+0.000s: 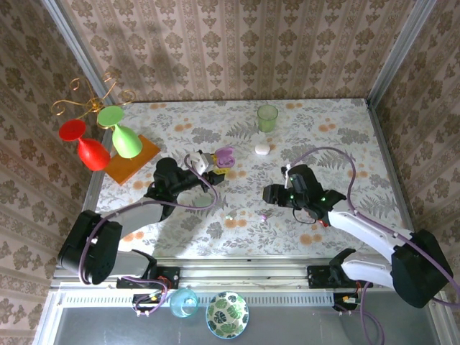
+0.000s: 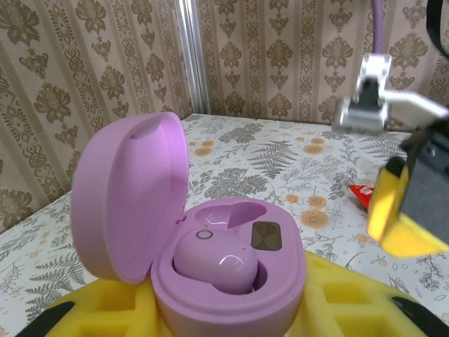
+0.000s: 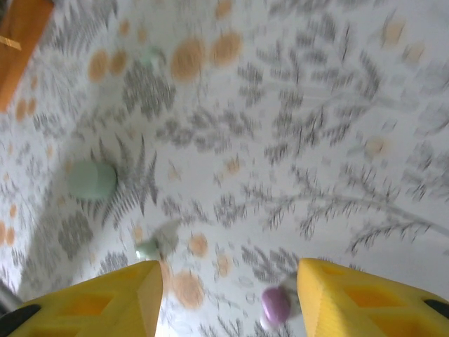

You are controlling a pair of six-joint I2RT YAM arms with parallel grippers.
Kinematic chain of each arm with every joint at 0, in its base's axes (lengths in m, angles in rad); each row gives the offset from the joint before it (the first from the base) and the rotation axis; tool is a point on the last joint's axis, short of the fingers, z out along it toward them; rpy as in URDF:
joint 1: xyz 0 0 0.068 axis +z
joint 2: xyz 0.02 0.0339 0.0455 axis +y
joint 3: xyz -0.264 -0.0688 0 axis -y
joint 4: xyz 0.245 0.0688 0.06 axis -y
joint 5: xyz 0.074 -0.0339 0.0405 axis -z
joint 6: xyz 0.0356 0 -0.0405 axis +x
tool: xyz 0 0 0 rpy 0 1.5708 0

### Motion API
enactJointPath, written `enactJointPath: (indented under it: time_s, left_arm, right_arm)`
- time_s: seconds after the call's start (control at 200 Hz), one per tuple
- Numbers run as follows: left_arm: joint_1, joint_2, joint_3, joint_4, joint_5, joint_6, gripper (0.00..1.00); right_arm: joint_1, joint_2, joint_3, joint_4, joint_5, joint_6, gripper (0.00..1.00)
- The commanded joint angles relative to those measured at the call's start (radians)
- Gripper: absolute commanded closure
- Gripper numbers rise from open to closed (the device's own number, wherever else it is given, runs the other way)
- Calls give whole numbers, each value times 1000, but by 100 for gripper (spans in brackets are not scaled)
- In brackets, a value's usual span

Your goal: Insert wireless bluetooth earbuds into charging case

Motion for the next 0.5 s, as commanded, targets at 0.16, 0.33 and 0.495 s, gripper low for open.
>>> enactJointPath:
  time_s: [0.16,0.33,0.495]
  left_arm:
    - [1,-25,-2,-7,25,15,77]
    - [-1,-29,0,-16,25,17,77]
    - [-1,-29,0,-20,24,21,77]
  right_arm:
    - [1,120,-76,127,-169,31,53]
    - [1,202,-93,192,-193,35,55]
    - [7,276,-104,229,-201,38,57]
